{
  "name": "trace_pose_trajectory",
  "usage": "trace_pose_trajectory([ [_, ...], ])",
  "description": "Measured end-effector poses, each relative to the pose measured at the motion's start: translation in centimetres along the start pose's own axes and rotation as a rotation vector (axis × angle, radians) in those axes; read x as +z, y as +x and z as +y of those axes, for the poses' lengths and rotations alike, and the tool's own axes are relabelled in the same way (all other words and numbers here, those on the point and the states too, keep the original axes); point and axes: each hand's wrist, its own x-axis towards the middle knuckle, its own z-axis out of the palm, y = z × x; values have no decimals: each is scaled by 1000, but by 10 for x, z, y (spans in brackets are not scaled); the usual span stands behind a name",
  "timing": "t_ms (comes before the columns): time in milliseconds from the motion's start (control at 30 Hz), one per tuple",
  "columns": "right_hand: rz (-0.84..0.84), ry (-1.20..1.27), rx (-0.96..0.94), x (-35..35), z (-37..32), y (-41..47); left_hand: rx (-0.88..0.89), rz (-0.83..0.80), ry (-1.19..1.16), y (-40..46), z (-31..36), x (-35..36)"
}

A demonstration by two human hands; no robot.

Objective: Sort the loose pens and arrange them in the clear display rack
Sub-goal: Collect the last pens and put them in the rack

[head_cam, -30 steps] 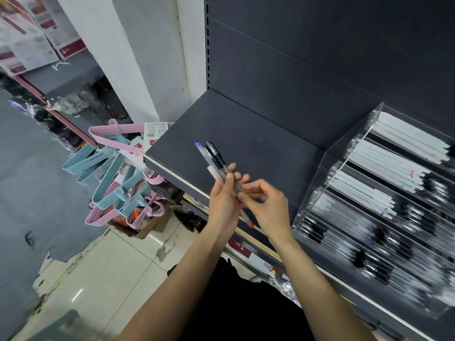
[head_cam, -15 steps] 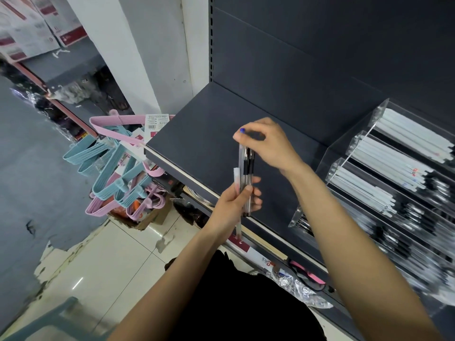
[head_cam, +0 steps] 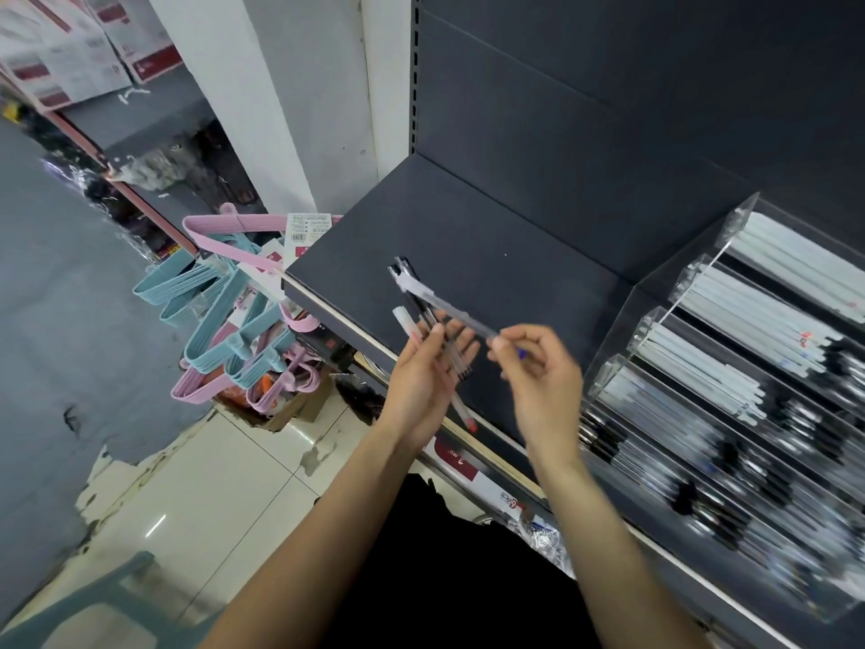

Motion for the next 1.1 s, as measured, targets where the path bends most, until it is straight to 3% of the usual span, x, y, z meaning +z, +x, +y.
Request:
trace_pose_trajectory([
  [300, 49, -45, 25, 19, 18, -25, 78, 14, -58, 0, -7, 16],
  [433, 19, 38, 43, 12, 14, -25, 143, -32, 43, -2, -8, 17],
  [767, -3, -107, -28, 3, 17, -27, 65, -46, -11, -3, -18, 19],
  [933, -76, -125, -59, -1, 24, -32, 135, 52, 117, 1, -23, 24],
  [1000, -129, -120, -24, -5, 27, -35, 150, 53, 135, 4, -25, 23],
  [1100, -76, -78, -7, -12, 29, -36, 124, 0, 163, 5, -30, 19],
])
